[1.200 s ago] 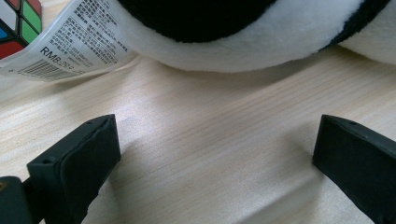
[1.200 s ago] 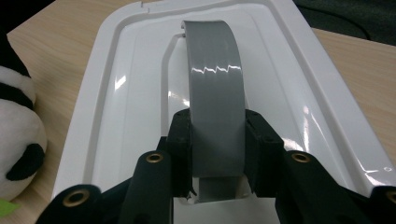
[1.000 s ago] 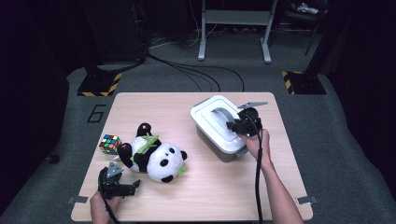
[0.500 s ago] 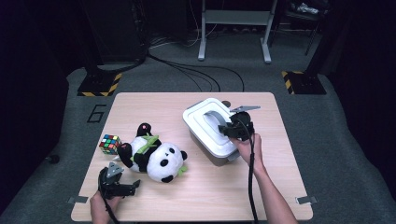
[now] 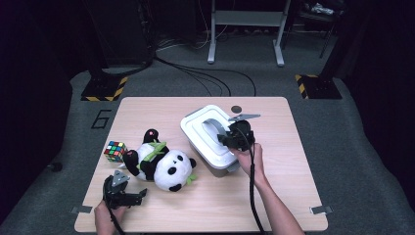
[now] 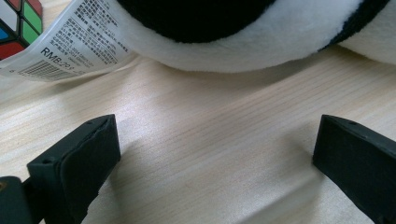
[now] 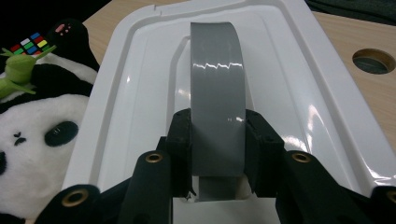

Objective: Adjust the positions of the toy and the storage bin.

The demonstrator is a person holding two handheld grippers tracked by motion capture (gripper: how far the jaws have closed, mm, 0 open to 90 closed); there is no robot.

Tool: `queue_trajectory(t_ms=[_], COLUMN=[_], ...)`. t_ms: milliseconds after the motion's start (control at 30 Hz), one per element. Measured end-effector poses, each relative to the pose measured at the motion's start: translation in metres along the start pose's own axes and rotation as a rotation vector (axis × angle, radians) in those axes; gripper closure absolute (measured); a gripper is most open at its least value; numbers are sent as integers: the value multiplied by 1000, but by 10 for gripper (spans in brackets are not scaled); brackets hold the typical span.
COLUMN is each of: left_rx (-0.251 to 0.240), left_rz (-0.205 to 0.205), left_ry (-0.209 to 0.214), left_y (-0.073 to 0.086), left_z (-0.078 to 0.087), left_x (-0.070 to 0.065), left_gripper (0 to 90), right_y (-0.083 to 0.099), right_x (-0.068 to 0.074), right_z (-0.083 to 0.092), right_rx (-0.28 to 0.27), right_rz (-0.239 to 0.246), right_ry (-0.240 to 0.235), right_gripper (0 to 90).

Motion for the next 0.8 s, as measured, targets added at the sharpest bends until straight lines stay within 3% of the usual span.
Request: queue_trajectory(t_ms=[167, 233, 400, 633, 700, 733, 800], left_rx=[0, -4, -11, -11, -11, -4, -2], left_rz=[-1, -2, 3, 4, 3, 3, -1], left_ry=[-1, -3, -5, -6, -5, -2, -3], left_y=[0, 0, 0, 0, 0, 0, 0], left_z=[0, 0, -1, -1, -1, 0, 0], left_x=[0, 0, 0, 0, 0, 0, 0], left_gripper=[5, 5, 5, 5, 5, 5, 5], right_y=[0, -1, -10, -29, -33, -34, -35], right_x=[5, 3, 4, 11, 11, 12, 13], right_z=[-1, -2, -2, -7, -9, -10, -10], right_rx=[-11, -13, -36, -33, -34, -28, -24], right_rz=[8, 11, 45, 123, 135, 131, 130], right_ry=[-3, -24, -8, 33, 53, 53, 53], right_gripper=[658, 579, 499, 522, 561, 629, 648])
Point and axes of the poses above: each handheld gripper's, and its own axes: z roughly backward along the jaws, y roughly out of its underside, x roughly to its left, the point moved 3 cm from there along -z, roughly forward along the jaws, and after that the axes turned 13 degrees about y, right-handed, at the moved point
